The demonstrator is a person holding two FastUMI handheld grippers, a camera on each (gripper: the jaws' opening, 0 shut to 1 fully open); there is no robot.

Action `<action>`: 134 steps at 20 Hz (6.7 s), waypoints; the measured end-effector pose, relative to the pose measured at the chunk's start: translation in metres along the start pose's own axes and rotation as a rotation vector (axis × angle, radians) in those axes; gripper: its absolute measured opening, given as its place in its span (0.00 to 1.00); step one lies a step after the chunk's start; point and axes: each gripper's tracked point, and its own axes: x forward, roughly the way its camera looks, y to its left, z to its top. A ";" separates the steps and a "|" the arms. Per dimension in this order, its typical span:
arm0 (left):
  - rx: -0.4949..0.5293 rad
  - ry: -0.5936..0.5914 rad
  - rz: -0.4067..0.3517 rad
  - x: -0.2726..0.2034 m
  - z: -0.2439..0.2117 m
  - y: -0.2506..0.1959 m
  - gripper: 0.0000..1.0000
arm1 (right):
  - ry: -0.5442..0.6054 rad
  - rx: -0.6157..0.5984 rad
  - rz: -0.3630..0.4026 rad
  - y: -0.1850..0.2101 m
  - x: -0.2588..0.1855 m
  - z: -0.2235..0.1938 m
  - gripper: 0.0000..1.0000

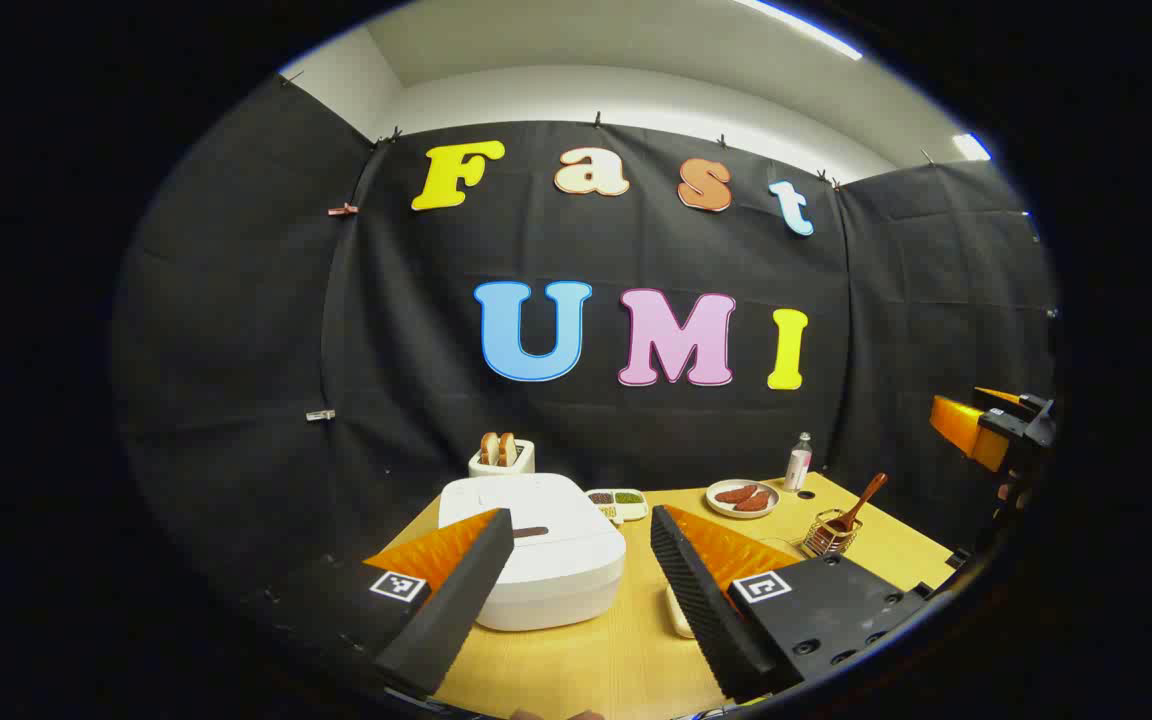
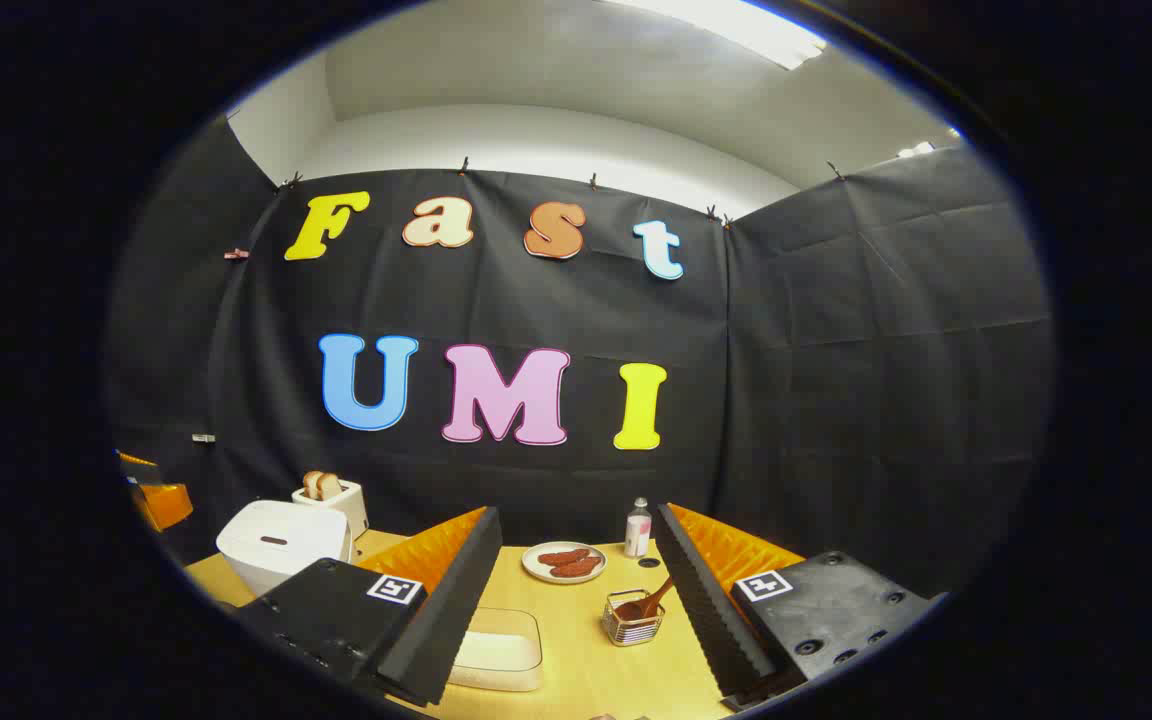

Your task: Close the left gripper, press the button to open the rice cooker; take a wooden spoon from the chopstick holder with the right hand, scoop a spoonful of rice and pour it into the rice cooker, then put the wooden spoon back into the chopstick holder.

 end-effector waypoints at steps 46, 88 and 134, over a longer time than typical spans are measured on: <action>-0.161 0.470 0.007 0.237 -0.121 0.080 0.07 | 0.179 0.016 -0.018 -0.067 0.082 -0.083 0.98; -0.121 0.122 0.015 0.079 -0.026 -0.038 0.75 | 0.425 0.068 -0.071 -0.110 0.142 -0.186 0.98; -0.039 0.271 0.008 0.065 -0.100 -0.128 0.96 | 0.400 0.345 -0.016 -0.125 0.261 -0.175 0.14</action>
